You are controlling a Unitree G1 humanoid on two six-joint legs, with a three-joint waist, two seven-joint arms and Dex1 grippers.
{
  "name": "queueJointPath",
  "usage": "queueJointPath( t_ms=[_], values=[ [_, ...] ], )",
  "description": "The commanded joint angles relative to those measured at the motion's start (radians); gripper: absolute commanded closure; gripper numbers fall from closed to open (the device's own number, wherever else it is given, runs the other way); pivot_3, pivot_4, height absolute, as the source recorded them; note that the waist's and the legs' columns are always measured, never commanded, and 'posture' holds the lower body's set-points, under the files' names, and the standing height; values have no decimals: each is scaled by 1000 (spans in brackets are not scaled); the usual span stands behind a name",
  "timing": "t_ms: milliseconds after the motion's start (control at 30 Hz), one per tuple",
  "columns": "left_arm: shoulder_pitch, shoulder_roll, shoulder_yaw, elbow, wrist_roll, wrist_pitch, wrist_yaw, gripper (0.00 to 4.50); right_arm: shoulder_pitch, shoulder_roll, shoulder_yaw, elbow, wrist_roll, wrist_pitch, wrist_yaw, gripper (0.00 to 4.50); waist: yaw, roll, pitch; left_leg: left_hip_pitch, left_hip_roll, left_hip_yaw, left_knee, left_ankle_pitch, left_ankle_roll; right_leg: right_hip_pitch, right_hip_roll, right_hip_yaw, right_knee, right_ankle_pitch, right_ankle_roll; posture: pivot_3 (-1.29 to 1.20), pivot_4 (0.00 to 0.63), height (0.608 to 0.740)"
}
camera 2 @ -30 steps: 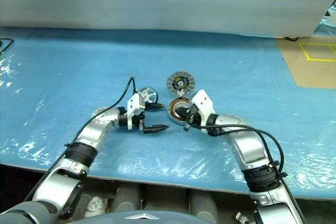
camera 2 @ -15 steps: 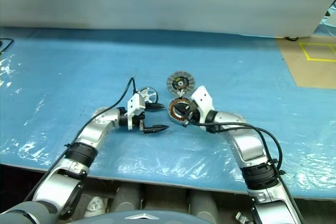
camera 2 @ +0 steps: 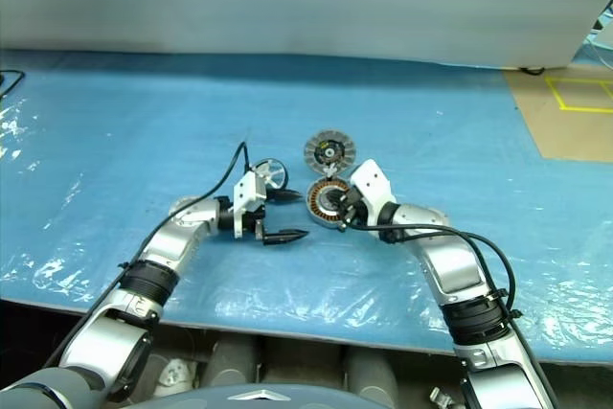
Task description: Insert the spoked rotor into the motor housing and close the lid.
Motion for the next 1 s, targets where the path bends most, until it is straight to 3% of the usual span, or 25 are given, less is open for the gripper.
queueJointPath(
  t_ms=[33, 833, 1000],
  values=[
    [-3, -1, 0, -18, -3, -8, -3, 0, 6, 0, -2, -22, 9, 3, 4, 4487, 0, 0, 0, 0, 0, 0, 0, 0, 0, 0, 0, 0, 0, 0, 0, 0, 150, 740],
    [-15, -5, 1, -2, 6, -16, -3, 0, 16, -99, 71, 17, -74, 71, 17, 4487, 0, 0, 0, 6, 0, 0, 0, 0, 0, 6, 0, 0, -1, -1, -1, 0, 150, 740],
    [-21, -8, 0, 3, 8, -16, -6, 0, 32, -76, 56, -51, 17, 99, 70, 4487, 1, 0, 0, 11, 0, 0, -3, 0, 0, 12, -1, 0, -5, -2, -1, 0, 150, 740]
  ],
)
